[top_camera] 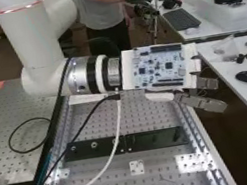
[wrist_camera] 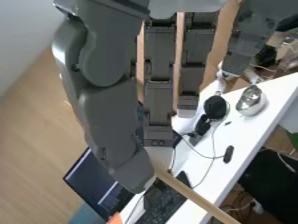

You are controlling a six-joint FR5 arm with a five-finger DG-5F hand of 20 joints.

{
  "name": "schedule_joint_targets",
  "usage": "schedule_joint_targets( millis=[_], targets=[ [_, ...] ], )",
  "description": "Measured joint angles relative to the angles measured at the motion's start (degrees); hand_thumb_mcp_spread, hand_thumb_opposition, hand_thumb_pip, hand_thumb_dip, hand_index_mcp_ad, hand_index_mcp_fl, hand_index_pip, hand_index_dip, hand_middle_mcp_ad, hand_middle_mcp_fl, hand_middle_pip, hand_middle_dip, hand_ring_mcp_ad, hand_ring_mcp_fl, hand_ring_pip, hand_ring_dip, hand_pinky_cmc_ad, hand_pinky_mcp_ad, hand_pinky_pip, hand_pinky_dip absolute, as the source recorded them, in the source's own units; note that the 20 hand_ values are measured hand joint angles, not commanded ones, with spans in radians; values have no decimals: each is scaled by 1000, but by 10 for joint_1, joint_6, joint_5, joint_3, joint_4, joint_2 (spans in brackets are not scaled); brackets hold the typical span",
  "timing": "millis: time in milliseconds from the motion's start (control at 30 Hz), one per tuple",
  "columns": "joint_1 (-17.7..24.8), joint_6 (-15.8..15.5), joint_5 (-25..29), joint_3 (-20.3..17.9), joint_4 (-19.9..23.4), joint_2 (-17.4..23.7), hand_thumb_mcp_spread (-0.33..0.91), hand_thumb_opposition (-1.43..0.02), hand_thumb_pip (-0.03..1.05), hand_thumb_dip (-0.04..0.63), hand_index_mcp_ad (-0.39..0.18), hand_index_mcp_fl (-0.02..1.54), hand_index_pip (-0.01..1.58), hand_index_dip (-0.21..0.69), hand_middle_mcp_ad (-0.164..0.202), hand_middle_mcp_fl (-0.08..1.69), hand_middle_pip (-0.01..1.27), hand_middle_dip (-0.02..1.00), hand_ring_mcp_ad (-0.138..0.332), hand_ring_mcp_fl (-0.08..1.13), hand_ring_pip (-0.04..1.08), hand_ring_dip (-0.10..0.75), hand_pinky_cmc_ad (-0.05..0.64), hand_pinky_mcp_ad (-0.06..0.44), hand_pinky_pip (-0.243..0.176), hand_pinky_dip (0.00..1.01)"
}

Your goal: Grab the chopstick and place it in the clear container

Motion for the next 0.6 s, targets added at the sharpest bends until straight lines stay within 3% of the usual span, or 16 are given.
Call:
schedule_joint_targets(
  millis=[333, 600],
  targets=[
    [76, -33, 71, -55, 2, 82, 782, -1114, 414, 288, -138, 1269, 403, 394, 12, 1395, 141, 653, 72, 578, 124, 499, 346, 312, 3, 154],
    [154, -48, 159, -71, 3, 110, 784, -1114, 414, 288, -138, 1267, 393, 396, 12, 1393, 140, 653, 72, 595, 124, 499, 347, 312, 3, 154]
  ],
)
